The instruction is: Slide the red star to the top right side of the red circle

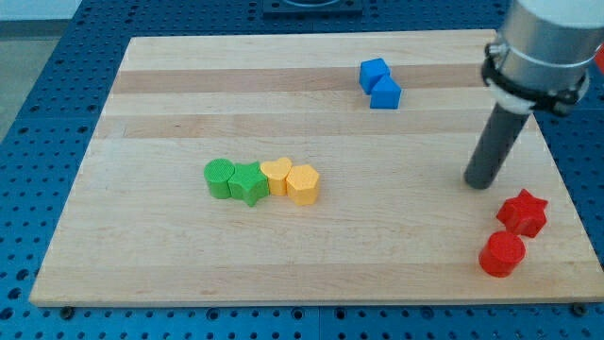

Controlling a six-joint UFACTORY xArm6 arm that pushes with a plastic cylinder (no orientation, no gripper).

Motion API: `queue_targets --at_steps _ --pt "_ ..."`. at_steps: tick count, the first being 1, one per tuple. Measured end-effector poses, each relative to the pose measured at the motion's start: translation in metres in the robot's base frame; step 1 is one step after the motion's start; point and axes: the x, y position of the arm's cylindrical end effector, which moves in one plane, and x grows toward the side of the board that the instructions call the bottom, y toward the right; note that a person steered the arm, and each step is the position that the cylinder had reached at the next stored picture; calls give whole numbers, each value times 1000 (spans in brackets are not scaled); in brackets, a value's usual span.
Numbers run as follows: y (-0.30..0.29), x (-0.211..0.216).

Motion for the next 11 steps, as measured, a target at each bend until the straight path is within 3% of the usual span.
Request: queue_targets --at_steps 1,2,9,10,11 --pt "21 1" --pt "57 30" --pt "39 61" --pt "37 -4" --pt "-5 -61"
